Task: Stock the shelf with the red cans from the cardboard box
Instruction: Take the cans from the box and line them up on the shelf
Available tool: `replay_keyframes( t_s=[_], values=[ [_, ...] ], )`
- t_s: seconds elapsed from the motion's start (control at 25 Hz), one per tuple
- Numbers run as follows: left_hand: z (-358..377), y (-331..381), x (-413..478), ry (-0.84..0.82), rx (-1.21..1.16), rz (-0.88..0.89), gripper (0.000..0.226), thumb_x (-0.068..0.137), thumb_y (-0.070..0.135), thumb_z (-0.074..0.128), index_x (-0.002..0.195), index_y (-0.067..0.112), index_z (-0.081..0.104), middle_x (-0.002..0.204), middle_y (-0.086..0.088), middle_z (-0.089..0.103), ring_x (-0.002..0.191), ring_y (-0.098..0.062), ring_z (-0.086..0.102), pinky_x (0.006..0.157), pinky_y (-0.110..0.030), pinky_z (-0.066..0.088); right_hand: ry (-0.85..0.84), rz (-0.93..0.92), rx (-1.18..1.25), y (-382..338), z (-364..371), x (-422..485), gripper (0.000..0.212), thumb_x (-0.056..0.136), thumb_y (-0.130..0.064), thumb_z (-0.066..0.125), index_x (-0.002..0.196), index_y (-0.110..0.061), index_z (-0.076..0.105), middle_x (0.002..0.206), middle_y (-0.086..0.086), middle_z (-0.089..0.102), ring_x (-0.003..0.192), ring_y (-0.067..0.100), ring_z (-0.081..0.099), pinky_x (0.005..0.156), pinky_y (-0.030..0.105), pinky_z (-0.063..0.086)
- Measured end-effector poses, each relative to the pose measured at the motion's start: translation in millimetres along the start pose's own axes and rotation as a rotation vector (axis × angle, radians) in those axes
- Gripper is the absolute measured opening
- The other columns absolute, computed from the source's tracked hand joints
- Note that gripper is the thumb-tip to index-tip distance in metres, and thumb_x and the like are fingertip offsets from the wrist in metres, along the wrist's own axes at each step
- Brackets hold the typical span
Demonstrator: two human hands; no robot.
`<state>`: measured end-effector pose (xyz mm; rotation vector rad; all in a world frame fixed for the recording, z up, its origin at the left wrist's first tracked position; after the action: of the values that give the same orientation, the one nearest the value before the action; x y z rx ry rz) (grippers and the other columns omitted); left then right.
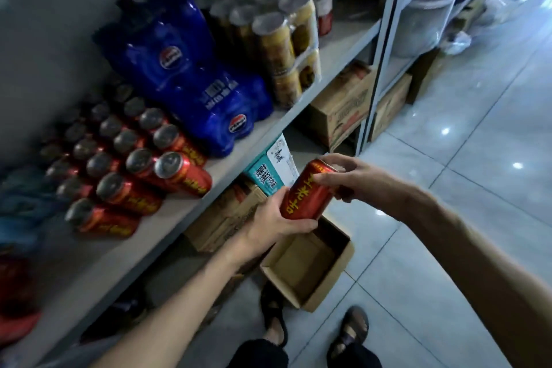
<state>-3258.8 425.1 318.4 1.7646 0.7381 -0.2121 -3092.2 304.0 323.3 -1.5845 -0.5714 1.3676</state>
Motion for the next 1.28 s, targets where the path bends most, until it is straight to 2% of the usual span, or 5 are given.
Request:
replay_keyframes(
  t_s=[0.36, 0.68, 0.92, 1.12, 1.28],
  values=[
    [-68.1, -16.4, -91.9, 0.201, 0.105, 0.092, 0.073, 0.064, 0.031, 0.090, 0.116, 0.031, 0.040, 0.100, 0.023, 0.052, 0.092, 0.010, 0.053, 0.066, 0.003, 0.044, -0.023, -0.020, -0.238, -71.5, 109.5, -20.8, 0.053, 0.077, -0.047, 0.075, 0.124, -0.046, 0.051, 0.111, -0.011, 0.061, 0.091, 0.005, 0.064, 0.064, 0.016, 0.051],
    [-144.2, -103.2, -151.7, 0.336, 0.042, 0.060, 0.070, 0.067, 0.057, 0.075, 0.127, 0.042, 0.042, 0.118, 0.016, 0.059, 0.104, -0.001, 0.060, 0.084, -0.021, 0.049, -0.041, -0.280, -0.700, -91.9, 224.8, 22.1, 0.054, 0.076, -0.039, 0.078, 0.123, -0.034, 0.052, 0.110, -0.015, 0.062, 0.097, 0.003, 0.060, 0.080, 0.015, 0.048],
    [-179.4, -166.0, -175.3, 0.856, 0.245, -0.179, 0.043, 0.088, 0.041, 0.065, 0.123, 0.019, 0.055, 0.125, -0.002, 0.058, 0.117, -0.022, 0.053, 0.092, -0.035, 0.047, 0.116, -0.628, -1.213, -123.1, 260.1, 52.5, 0.073, 0.071, -0.036, 0.081, 0.134, -0.031, 0.044, 0.134, 0.001, 0.055, 0.124, 0.019, 0.048, 0.099, 0.038, 0.045],
    [-196.2, -193.4, -156.3, 0.668, 0.579, -0.445, 0.078, 0.091, 0.060, 0.048, 0.148, 0.011, 0.029, 0.156, -0.021, 0.024, 0.144, -0.042, 0.021, 0.115, -0.053, 0.026, 0.141, -0.743, -1.484, -128.5, 272.3, 84.6, 0.079, 0.071, -0.040, 0.078, 0.140, -0.024, 0.043, 0.140, 0.004, 0.053, 0.135, 0.027, 0.037, 0.111, 0.044, 0.023],
    [-199.8, -208.2, -154.2, 0.636, 0.675, -0.512, 0.081, 0.086, 0.073, 0.039, 0.147, 0.021, 0.027, 0.155, -0.016, 0.020, 0.141, -0.046, 0.017, 0.111, -0.056, 0.029, 0.147, -0.716, -1.488, -120.7, 280.1, 103.9, 0.074, 0.071, -0.028, 0.075, 0.138, -0.022, 0.046, 0.141, 0.006, 0.051, 0.130, 0.030, 0.038, 0.110, 0.048, 0.021]
  ],
)
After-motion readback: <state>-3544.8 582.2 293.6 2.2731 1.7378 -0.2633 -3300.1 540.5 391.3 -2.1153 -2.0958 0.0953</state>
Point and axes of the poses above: each hand's wrist, its own x-axis towards the middle knuckle, its own z-axis out of the palm, y = z × x, the point moved 2 cm from there along x, towards the middle knuckle
